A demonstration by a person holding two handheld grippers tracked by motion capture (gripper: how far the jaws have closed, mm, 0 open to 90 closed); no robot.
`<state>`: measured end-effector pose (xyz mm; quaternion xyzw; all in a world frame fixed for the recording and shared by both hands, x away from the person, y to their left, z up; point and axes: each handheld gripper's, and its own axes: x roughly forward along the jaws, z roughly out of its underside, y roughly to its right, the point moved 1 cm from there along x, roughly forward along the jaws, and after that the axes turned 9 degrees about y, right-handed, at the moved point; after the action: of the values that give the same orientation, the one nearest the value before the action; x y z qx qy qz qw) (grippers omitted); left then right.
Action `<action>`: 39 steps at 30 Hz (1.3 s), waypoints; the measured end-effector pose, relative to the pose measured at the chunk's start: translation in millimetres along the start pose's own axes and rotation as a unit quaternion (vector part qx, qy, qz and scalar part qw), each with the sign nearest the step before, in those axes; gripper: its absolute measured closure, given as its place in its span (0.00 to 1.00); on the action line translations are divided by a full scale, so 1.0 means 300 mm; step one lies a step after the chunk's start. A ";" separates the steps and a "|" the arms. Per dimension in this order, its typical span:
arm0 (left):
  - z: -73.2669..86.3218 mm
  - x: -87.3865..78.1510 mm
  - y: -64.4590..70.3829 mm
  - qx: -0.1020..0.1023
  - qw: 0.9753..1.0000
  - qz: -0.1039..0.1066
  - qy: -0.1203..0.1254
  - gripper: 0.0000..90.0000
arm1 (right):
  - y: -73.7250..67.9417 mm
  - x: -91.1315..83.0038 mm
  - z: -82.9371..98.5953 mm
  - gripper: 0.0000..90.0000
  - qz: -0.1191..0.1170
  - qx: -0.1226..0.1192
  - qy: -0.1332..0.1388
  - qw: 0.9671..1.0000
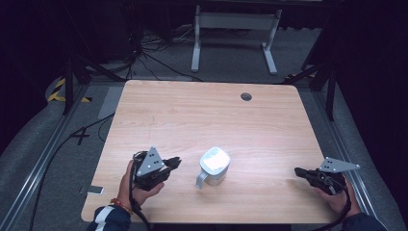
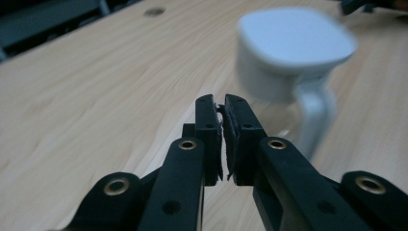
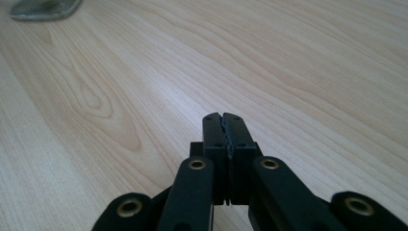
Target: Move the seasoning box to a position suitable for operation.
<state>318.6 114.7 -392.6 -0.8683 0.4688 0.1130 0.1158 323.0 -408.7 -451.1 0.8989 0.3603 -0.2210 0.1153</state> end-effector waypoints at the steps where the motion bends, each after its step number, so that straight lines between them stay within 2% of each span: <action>1: -0.019 0.014 0.015 0.004 1.000 0.011 0.006 0.95 | -0.002 0.001 0.001 0.99 -0.001 0.000 -0.003 1.000; 4: -0.066 0.053 0.053 0.014 0.999 0.041 0.025 0.97 | -0.002 0.002 0.004 0.99 -0.001 -0.001 -0.004 1.000; 5: -0.075 0.063 0.063 0.014 0.998 0.047 0.027 0.97 | -0.002 0.002 0.006 0.99 -0.001 0.000 -0.004 1.000; 6: -0.086 0.074 0.070 0.024 0.998 0.053 0.028 0.98 | -0.001 0.001 0.007 0.99 -0.001 0.001 -0.004 1.000; 7: -0.096 0.092 0.085 0.022 0.997 0.062 0.028 0.98 | -0.001 0.000 0.007 0.99 -0.002 0.001 -0.005 1.000; 12: -0.096 0.124 0.104 0.050 0.996 0.075 0.003 1.00 | 0.001 -0.003 0.011 0.97 0.000 0.000 -0.007 1.000; 14: -0.089 0.119 0.104 0.042 0.996 0.076 0.004 1.00 | 0.002 -0.003 0.012 0.98 0.000 -0.003 -0.009 1.000; 16: -0.089 0.112 0.097 0.047 0.996 0.077 0.003 1.00 | 0.001 -0.003 0.012 0.98 -0.001 -0.003 -0.010 1.000; 18: -0.084 0.108 0.097 0.037 0.996 0.082 0.001 1.00 | -0.002 0.000 0.012 0.97 -0.001 -0.002 -0.010 1.000; 20: -0.076 0.114 0.094 0.043 0.996 0.081 -0.004 1.00 | -0.002 0.002 0.012 0.97 0.000 -0.007 -0.012 1.000; 23: -0.062 0.125 0.086 0.026 0.996 0.081 -0.004 1.00 | -0.003 0.003 0.014 0.97 0.000 -0.006 -0.013 1.000; 25: -0.055 0.132 0.082 0.022 0.997 0.078 -0.010 1.00 | -0.004 0.003 0.013 0.97 -0.001 -0.006 -0.013 1.000; 29: -0.049 0.133 0.072 0.018 0.997 0.077 -0.004 1.00 | -0.005 0.005 0.010 0.98 0.000 -0.004 -0.012 1.000; 30: -0.044 0.131 0.066 0.004 0.997 0.080 0.001 1.00 | -0.006 0.006 0.009 0.99 -0.001 -0.003 -0.012 1.000; 31: -0.040 0.129 0.065 -0.002 0.997 0.083 0.005 1.00 | -0.007 0.007 0.003 0.99 -0.003 0.000 -0.009 1.000; 39: -0.037 0.125 0.068 -0.001 0.997 0.082 0.007 1.00 | -0.027 0.020 -0.067 0.99 -0.026 0.004 0.023 0.999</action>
<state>322.5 71.0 -395.5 -0.8280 0.5389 0.1166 0.1018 327.5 -392.1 -436.7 0.8947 0.3850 -0.2045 0.0971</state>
